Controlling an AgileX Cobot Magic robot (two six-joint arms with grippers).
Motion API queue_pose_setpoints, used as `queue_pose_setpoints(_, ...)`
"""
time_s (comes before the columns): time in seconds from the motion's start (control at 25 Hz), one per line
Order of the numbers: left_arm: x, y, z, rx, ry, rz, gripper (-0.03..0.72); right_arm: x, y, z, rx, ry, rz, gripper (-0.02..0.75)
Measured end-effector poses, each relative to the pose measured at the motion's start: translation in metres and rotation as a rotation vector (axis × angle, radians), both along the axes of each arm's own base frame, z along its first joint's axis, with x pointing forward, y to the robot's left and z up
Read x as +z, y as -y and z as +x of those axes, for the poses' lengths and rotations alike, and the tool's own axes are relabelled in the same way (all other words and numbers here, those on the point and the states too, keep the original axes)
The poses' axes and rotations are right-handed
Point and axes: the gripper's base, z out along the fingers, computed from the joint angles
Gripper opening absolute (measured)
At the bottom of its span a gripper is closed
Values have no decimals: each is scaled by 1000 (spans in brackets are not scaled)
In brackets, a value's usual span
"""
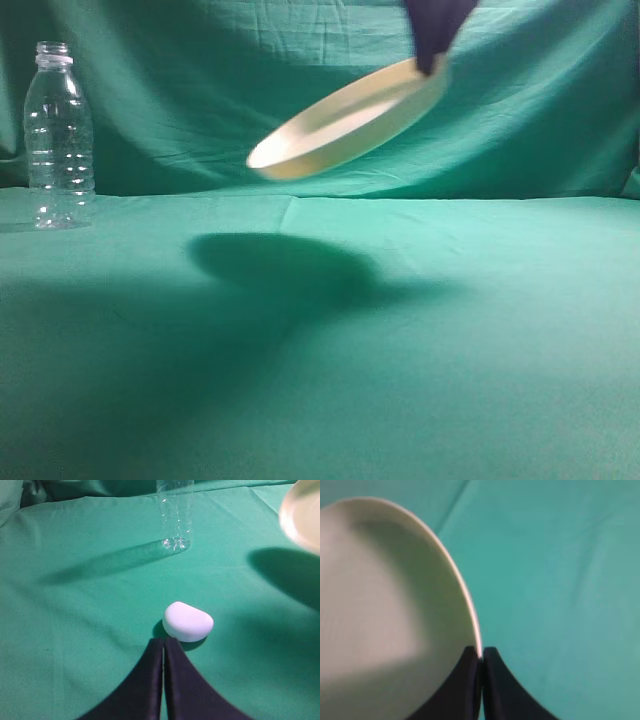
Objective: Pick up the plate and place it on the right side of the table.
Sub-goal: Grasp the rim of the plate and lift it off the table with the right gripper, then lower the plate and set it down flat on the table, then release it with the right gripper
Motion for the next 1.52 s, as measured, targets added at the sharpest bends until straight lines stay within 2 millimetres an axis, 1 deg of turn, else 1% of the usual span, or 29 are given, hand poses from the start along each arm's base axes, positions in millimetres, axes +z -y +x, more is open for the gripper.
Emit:
queue_pose_setpoints(0.04, 0, 0, 0, 0, 0, 0, 0, 11, 13, 1, -25, 5, 1, 0)
queue_pose_setpoints(0.08, 0, 0, 0, 0, 0, 0, 0, 17, 28, 2, -58, 5, -4, 0)
queue_pose_setpoints(0.16, 0, 0, 0, 0, 0, 0, 0, 27, 61, 3, -125, 6, -8, 0)
queue_pose_setpoints(0.2, 0, 0, 0, 0, 0, 0, 0, 27, 76, 1, -153, -2, -12, 0)
queue_pose_setpoints(0.28, 0, 0, 0, 0, 0, 0, 0, 21, 106, -2, -213, -23, -26, 0)
queue_pose_setpoints(0.36, 0, 0, 0, 0, 0, 0, 0, 7, 127, -9, -255, -59, -40, 0)
queue_pose_setpoints(0.44, 0, 0, 0, 0, 0, 0, 0, -13, 149, -14, -298, -94, -50, 0)
queue_pose_setpoints(0.52, 0, 0, 0, 0, 0, 0, 0, -36, 164, -20, -326, -133, -60, 0)
queue_pose_setpoints(0.68, 0, 0, 0, 0, 0, 0, 0, -67, 186, -29, -368, -154, -50, 0)
queue_pose_setpoints(0.84, 0, 0, 0, 0, 0, 0, 0, -80, 195, -32, -393, -164, -41, 0)
queue_pose_setpoints(0.88, 0, 0, 0, 0, 0, 0, 0, -83, 196, -31, -394, -165, -41, 48)
queue_pose_setpoints(0.96, 0, 0, 0, 0, 0, 0, 0, -90, 197, -31, -395, -178, -46, 48)
queue_pose_setpoints(1.0, 0, 0, 0, 0, 0, 0, 0, -91, 197, -31, -395, -181, -47, 122)
queue_pose_setpoints(1.04, 0, 0, 0, 0, 0, 0, 0, -91, 197, -31, -395, -181, -47, 169)
queue_pose_setpoints(1.16, 0, 0, 0, 0, 0, 0, 0, -85, 197, -33, -398, -172, -41, 312)
queue_pose_setpoints(1.2, 0, 0, 0, 0, 0, 0, 0, -79, 197, -34, -403, -165, -35, 351)
queue_pose_setpoints(1.24, 0, 0, 0, 0, 0, 0, 0, -72, 197, -37, -408, -159, -25, 367)
queue_pose_setpoints(1.28, 0, 0, 0, 0, 0, 0, 0, -62, 197, -40, -415, -147, -12, 354)
queue_pose_setpoints(1.36, 0, 0, 0, 0, 0, 0, 0, -38, 196, -47, -428, -118, 20, 354)
queue_pose_setpoints(1.44, 0, 0, 0, 0, 0, 0, 0, -10, 195, -61, -437, -74, 63, 354)
queue_pose_setpoints(1.48, 0, 0, 0, 0, 0, 0, 0, 5, 194, -69, -437, -50, 83, 262)
queue_pose_setpoints(1.52, 0, 0, 0, 0, 0, 0, 0, 16, 193, -77, -435, -34, 100, 205)
